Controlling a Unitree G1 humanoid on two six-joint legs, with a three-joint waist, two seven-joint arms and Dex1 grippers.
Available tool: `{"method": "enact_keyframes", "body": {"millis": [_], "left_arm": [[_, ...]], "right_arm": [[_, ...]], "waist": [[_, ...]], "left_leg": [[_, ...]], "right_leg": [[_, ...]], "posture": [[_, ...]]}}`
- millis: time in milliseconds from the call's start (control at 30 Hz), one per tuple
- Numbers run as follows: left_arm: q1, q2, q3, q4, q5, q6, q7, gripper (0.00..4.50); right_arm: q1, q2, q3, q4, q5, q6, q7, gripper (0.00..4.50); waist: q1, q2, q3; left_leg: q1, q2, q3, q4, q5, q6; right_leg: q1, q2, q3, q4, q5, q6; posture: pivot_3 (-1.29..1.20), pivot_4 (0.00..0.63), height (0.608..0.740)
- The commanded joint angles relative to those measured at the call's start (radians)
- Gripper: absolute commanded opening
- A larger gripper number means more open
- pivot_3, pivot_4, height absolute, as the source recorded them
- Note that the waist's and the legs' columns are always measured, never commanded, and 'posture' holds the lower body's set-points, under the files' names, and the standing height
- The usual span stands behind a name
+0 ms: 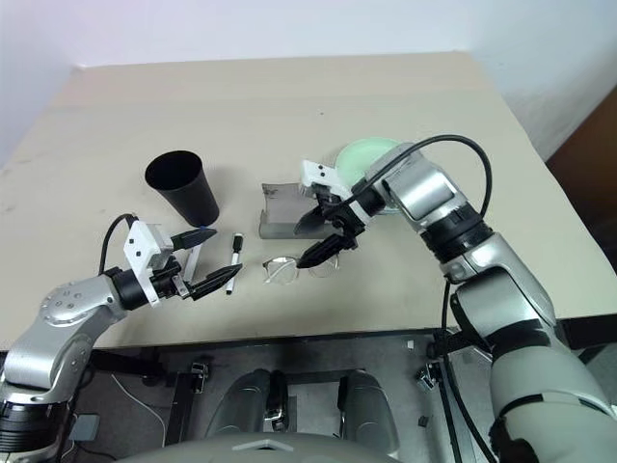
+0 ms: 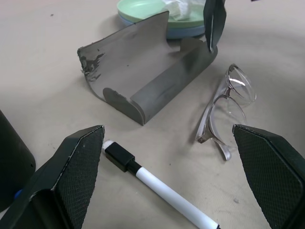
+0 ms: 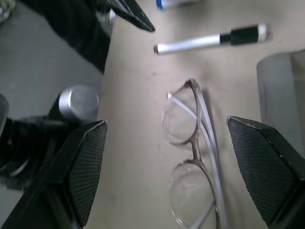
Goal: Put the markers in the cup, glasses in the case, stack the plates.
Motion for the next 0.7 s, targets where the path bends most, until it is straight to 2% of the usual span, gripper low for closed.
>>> {"method": "enact_keyframes", "body": {"millis": [33,333,667,700], "left_arm": [[-0.017,-0.006,-0.011,-0.041,0.005,-0.016,0.009,4.50],[-0.027,-0.014,-0.019,-0.036,0.010,-0.021,0.020,4.50],[-0.018,-0.028,-0.041,-0.051,0.014,-0.014,0.038,4.50],[-0.017,-0.030,-0.041,-0.053,0.013,-0.013,0.042,4.50]], "right_arm": [[-0.053,0.035,0.052,0.117,-0.073,-0.090,0.040,4.21],[-0.111,0.070,0.186,0.246,-0.063,-0.201,0.055,4.21],[-0.158,0.100,0.272,0.303,-0.036,-0.256,0.055,4.21],[-0.159,0.098,0.280,0.305,-0.035,-0.263,0.055,4.04]], "waist": [[-0.001,0.000,0.000],[-0.004,0.000,0.000],[-0.001,0.000,0.000],[-0.002,0.000,0.000]], "left_leg": [[0.000,0.000,0.000,0.000,0.000,0.000],[-0.001,0.000,0.001,0.000,0.000,0.000],[-0.001,0.000,0.001,0.000,0.000,-0.001],[-0.001,0.000,0.000,0.000,0.000,-0.001]], "right_leg": [[0.000,0.000,0.000,0.000,0.000,0.000],[-0.001,0.000,0.000,0.000,0.000,0.000],[-0.002,0.000,0.000,0.001,0.000,0.000],[-0.002,0.000,0.000,0.001,0.000,0.000]], "posture": [[0.00,0.150,0.701],[0.00,0.150,0.701],[0.00,0.150,0.701],[0.00,0.150,0.701]]}}
